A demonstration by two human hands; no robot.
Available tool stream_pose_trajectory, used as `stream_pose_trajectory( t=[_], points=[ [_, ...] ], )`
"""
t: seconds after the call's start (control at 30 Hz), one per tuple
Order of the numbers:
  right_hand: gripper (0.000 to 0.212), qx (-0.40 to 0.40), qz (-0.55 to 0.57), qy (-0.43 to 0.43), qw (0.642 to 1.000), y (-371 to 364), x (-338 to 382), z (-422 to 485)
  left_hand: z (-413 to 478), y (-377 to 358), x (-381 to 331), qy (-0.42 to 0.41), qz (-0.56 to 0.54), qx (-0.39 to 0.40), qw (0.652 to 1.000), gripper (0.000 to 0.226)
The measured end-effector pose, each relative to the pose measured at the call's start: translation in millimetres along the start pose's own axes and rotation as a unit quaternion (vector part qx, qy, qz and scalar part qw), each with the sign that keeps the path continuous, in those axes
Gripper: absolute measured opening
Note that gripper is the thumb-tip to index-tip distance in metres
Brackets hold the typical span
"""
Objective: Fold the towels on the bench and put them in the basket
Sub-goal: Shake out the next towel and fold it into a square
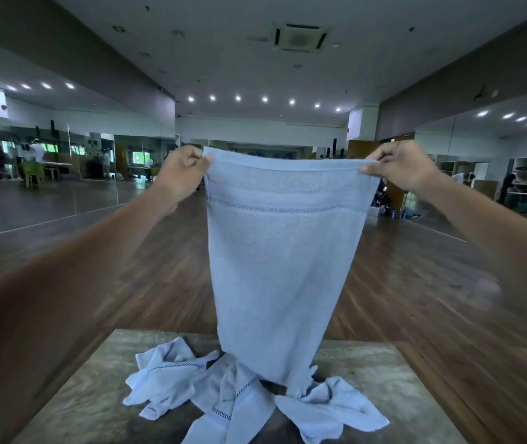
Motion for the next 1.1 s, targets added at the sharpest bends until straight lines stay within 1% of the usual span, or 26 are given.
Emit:
stream_pose_trajectory(
  t=[0.13,0.2,0.23,0.3,0.33,0.37,0.4,0.43,0.5,0.6,0.67,0.73,0.77,0.87,0.93,0.97,1.03,1.1],
  points=[
    [0.003,-0.063,0.035,0.048,0.996,27,29,10,13,22,-28,-0.032,-0.009,-0.020,0.999,0.022],
    [0.003,-0.089,0.045,0.073,0.992,40,47,17,22,32,-44,-0.043,-0.011,-0.026,0.999,0.017],
    [0.006,-0.096,0.054,0.080,0.991,45,54,22,26,35,-51,-0.049,-0.015,-0.030,0.998,0.016],
    [0.011,-0.098,0.063,0.076,0.990,52,64,30,35,40,-63,-0.056,-0.022,-0.033,0.998,0.014],
    [0.007,-0.091,0.065,0.068,0.991,53,65,35,39,41,-65,-0.054,-0.020,-0.031,0.998,0.011],
    [0.003,-0.075,0.066,0.061,0.993,51,65,38,42,42,-65,-0.046,-0.014,-0.028,0.998,0.011],
    [0.006,-0.052,0.060,0.054,0.995,46,64,40,46,42,-62,-0.036,-0.007,-0.026,0.999,0.013],
    [0.008,-0.023,0.049,0.043,0.998,38,60,40,49,40,-56,-0.023,0.003,-0.020,1.000,0.016],
    [0.004,0.026,0.016,0.015,0.999,17,43,39,50,31,-35,0.010,0.026,-0.006,1.000,0.018],
    [0.006,0.046,0.001,-0.029,0.998,-18,3,38,46,8,2,0.036,0.046,0.014,0.998,0.013],
    [0.014,0.046,0.001,-0.049,0.998,-38,-23,37,45,-7,24,0.046,0.054,0.010,0.997,0.018],
    [0.019,0.029,0.014,-0.062,0.998,-48,-42,40,47,-15,37,0.050,0.065,-0.018,0.996,0.025],
    [0.019,0.013,0.025,-0.064,0.998,-50,-48,43,49,-17,40,0.051,0.062,-0.033,0.996,0.027],
    [0.010,-0.051,0.050,-0.055,0.996,-44,-52,55,58,-18,41,0.046,0.031,-0.068,0.996,0.027],
    [0.011,-0.084,0.064,-0.041,0.994,-38,-51,61,63,-17,38,0.028,0.029,-0.085,0.996,0.026],
    [0.013,-0.086,0.069,-0.037,0.993,-38,-51,62,63,-17,38,0.021,0.028,-0.093,0.995,0.024],
    [0.012,-0.061,0.056,-0.038,0.996,-48,-56,58,58,-20,46,0.019,0.036,-0.100,0.994,0.023],
    [0.013,-0.015,0.018,-0.043,0.999,-70,-70,46,45,-30,65,0.038,0.054,-0.074,0.995,0.024]
  ],
)
Point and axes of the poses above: each hand's wrist, its own z-axis towards the middle knuckle, its own y-axis out of the back of the hand, x = y × z, the point moved 9 cm from there along z, towards the middle knuckle, and after that the axes turned 2 degrees about x, right-handed, at the moved point
